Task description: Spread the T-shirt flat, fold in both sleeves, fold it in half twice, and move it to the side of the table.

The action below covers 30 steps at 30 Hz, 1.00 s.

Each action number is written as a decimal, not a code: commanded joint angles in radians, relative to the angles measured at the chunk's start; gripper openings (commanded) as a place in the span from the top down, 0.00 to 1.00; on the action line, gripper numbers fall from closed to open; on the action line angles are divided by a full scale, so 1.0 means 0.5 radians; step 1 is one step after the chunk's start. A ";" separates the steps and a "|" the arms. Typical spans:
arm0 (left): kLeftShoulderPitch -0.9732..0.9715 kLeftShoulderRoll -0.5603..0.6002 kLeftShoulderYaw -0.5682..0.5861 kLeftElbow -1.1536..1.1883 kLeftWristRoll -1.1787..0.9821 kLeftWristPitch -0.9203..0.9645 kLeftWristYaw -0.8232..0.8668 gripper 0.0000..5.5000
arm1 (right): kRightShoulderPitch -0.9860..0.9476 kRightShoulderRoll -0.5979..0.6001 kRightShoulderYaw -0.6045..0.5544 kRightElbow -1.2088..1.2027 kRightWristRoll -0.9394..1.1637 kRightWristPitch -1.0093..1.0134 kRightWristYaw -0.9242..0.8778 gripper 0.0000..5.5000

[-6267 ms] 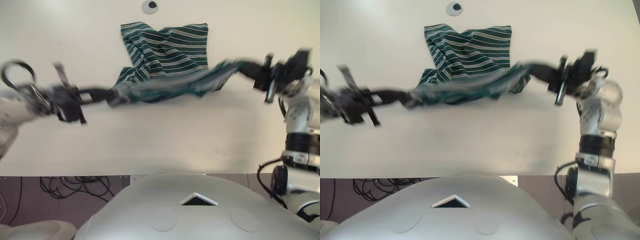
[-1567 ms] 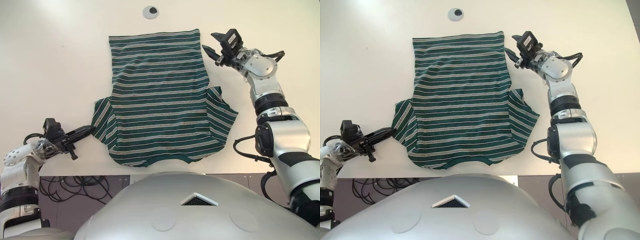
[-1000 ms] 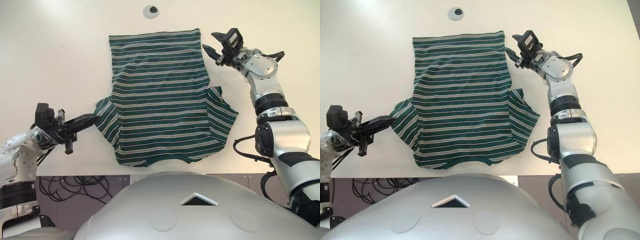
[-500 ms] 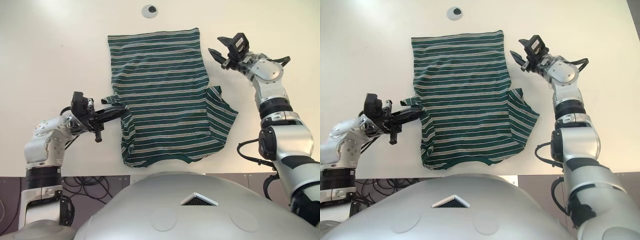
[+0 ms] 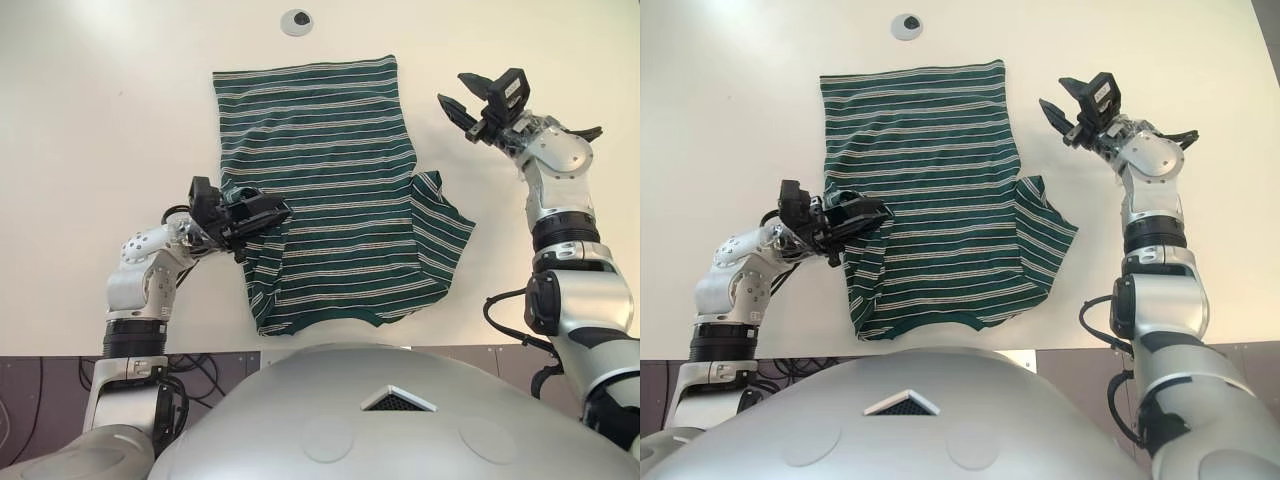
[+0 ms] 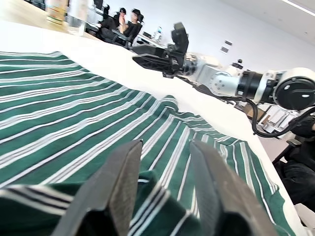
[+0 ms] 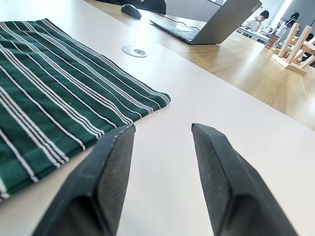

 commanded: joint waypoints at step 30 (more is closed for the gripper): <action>-0.085 -0.683 0.189 -0.258 0.367 -1.445 1.220 0.53 | 1.471 -0.507 -0.256 -1.604 1.016 2.196 0.491 0.55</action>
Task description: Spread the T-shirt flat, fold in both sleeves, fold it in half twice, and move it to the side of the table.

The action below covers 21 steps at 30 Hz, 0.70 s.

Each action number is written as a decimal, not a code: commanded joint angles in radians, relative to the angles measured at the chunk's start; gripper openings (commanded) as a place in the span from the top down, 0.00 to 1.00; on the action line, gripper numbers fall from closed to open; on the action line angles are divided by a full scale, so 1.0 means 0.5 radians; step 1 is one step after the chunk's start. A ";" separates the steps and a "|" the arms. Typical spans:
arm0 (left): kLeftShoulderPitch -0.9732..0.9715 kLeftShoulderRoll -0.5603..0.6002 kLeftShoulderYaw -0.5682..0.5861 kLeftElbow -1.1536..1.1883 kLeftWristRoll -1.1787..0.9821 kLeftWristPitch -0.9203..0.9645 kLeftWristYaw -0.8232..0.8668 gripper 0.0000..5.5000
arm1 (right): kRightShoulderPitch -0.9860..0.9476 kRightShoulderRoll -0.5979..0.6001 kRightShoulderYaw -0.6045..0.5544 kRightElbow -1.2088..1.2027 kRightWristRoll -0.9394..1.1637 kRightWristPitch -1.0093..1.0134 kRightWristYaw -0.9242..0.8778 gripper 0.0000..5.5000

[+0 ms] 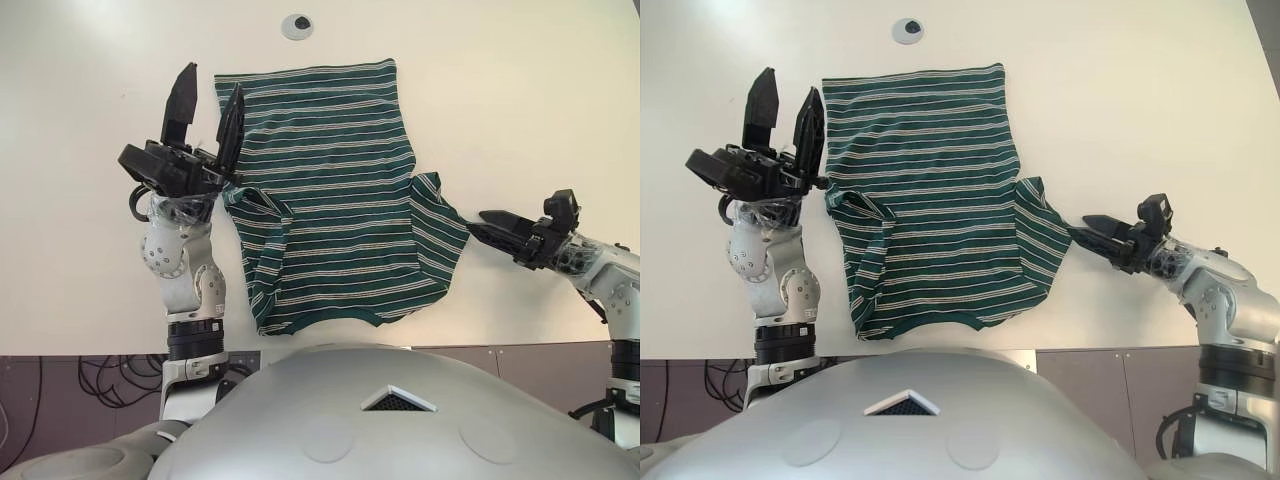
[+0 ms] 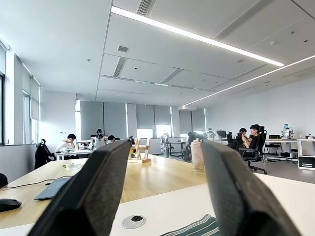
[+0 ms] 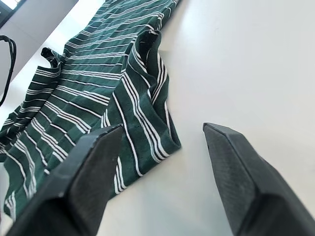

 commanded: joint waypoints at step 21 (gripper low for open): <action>-0.084 0.048 -0.080 -0.039 -0.053 0.090 0.086 0.53 | 0.072 -0.069 0.035 -0.111 0.108 0.140 0.140 0.99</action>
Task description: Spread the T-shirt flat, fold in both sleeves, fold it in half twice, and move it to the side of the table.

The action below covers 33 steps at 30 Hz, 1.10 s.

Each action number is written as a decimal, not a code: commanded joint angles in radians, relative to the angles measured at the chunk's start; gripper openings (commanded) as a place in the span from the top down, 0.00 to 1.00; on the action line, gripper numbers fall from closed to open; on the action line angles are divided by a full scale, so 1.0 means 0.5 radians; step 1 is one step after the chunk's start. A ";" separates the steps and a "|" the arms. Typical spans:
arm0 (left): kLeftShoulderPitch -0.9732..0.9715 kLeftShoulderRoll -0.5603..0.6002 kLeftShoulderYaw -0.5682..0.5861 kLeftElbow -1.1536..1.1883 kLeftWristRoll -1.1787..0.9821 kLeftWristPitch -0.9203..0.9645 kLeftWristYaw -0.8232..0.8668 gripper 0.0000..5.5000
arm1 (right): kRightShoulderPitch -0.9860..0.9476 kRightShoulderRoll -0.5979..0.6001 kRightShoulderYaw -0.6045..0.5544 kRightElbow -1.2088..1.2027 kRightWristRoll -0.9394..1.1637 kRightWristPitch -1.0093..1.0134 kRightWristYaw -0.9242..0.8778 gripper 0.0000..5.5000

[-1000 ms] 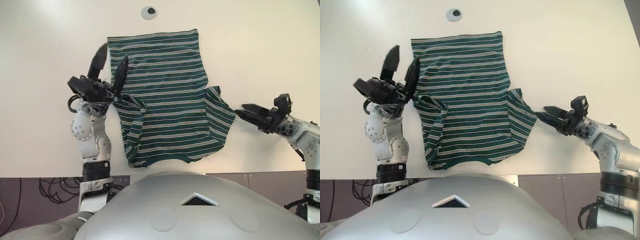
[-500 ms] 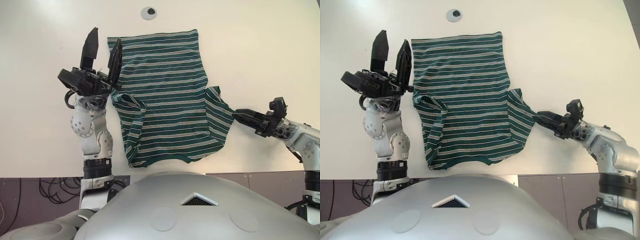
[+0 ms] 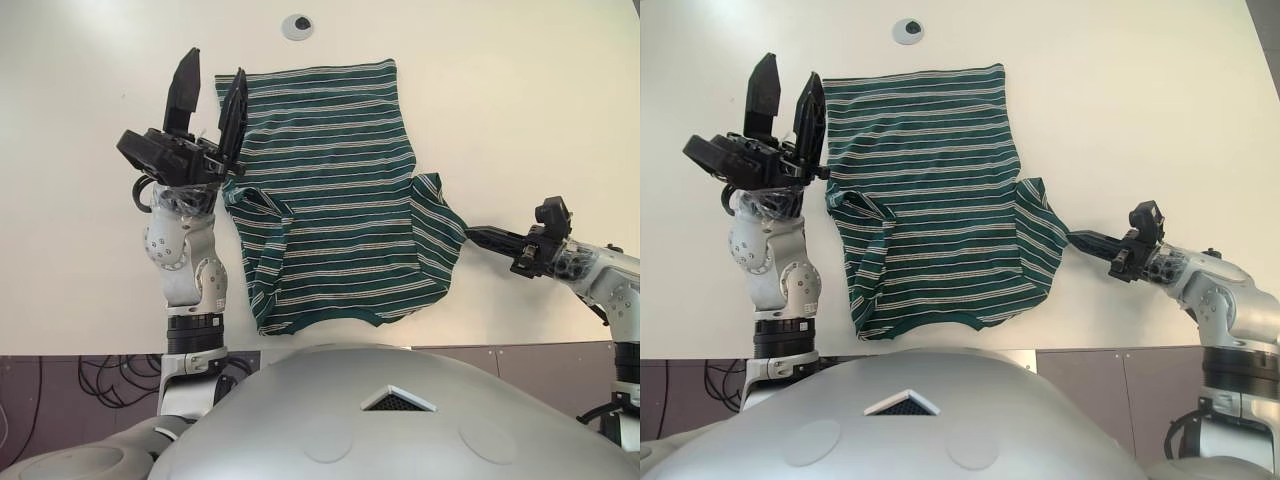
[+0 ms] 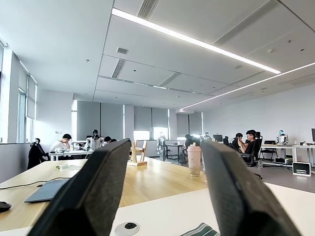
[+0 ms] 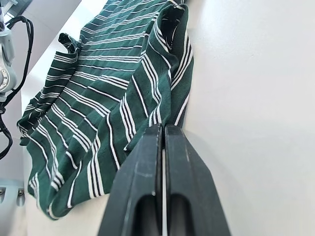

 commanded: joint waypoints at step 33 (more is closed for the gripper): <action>-0.115 0.010 -0.049 0.085 -0.044 0.052 0.001 0.53 | -0.461 0.450 0.554 -0.505 0.296 0.407 -0.413 0.99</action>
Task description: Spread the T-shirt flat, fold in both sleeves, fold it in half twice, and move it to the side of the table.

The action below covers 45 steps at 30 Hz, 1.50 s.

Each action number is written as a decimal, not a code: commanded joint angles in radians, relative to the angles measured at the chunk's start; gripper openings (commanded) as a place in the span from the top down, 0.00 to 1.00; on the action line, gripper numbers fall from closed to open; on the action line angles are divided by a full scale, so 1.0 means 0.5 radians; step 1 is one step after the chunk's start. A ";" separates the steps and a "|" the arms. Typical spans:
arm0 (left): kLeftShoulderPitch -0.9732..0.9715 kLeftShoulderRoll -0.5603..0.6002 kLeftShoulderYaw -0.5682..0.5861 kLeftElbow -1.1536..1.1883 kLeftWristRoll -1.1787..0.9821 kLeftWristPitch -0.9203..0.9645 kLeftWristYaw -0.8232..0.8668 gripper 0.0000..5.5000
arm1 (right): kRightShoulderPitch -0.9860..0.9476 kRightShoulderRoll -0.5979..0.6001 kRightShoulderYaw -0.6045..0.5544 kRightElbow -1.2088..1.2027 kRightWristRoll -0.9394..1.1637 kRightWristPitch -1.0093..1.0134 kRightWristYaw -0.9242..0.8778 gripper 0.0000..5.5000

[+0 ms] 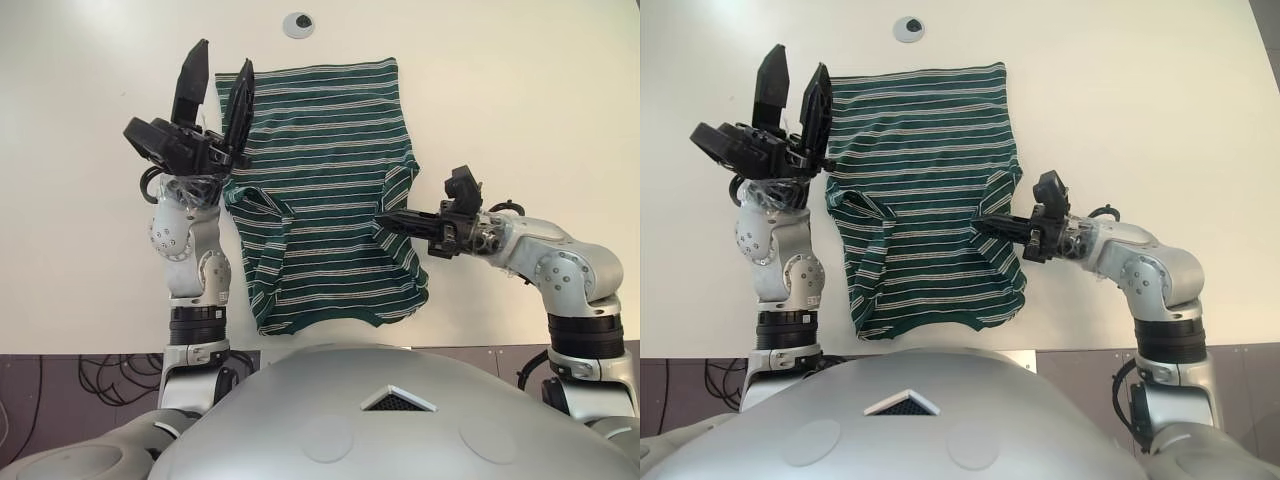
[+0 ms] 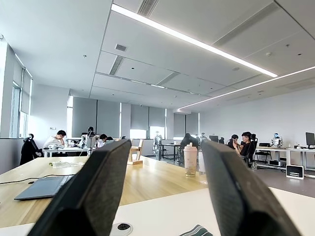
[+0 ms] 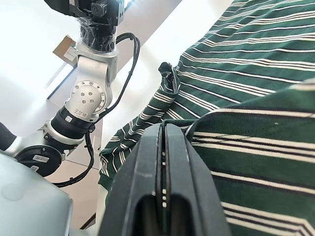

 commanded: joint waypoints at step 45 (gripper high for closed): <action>1.049 1.485 -0.303 0.155 0.938 -0.514 -0.908 0.53 | 0.697 -0.497 -0.069 0.793 -1.263 -3.077 0.814 0.48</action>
